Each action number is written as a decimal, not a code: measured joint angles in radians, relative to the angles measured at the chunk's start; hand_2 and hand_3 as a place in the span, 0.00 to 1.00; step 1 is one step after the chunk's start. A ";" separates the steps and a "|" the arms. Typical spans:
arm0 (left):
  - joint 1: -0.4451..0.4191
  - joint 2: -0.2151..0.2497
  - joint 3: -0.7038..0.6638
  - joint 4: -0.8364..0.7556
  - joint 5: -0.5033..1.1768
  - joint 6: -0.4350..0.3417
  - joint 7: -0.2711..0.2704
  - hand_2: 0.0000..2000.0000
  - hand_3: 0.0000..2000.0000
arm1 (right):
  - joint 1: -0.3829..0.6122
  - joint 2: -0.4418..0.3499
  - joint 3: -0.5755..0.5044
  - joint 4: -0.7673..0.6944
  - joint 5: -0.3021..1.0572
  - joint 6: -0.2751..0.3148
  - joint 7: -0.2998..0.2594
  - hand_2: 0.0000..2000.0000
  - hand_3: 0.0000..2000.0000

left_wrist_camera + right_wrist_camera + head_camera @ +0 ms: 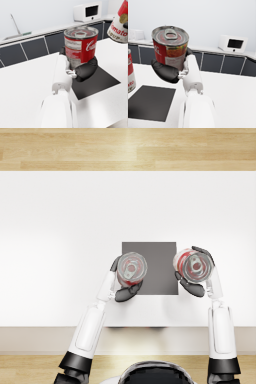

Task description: Pick up the red can on the left and place it in the middle, then pick up the red can on the right and place it on top of the can in the middle

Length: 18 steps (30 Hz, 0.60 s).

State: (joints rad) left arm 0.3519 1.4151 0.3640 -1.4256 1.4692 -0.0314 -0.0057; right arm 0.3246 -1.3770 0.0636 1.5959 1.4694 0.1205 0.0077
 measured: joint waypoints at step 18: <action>0.125 0.128 0.157 0.445 0.000 0.008 -0.169 1.00 0.76 | -0.004 -0.029 0.065 0.122 0.000 0.007 -0.001 1.00 0.76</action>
State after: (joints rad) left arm 0.4770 1.5433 0.5213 -0.9806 1.4695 -0.0235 -0.1742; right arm 0.3207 -1.4064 0.1289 1.7178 1.4694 0.1276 0.0071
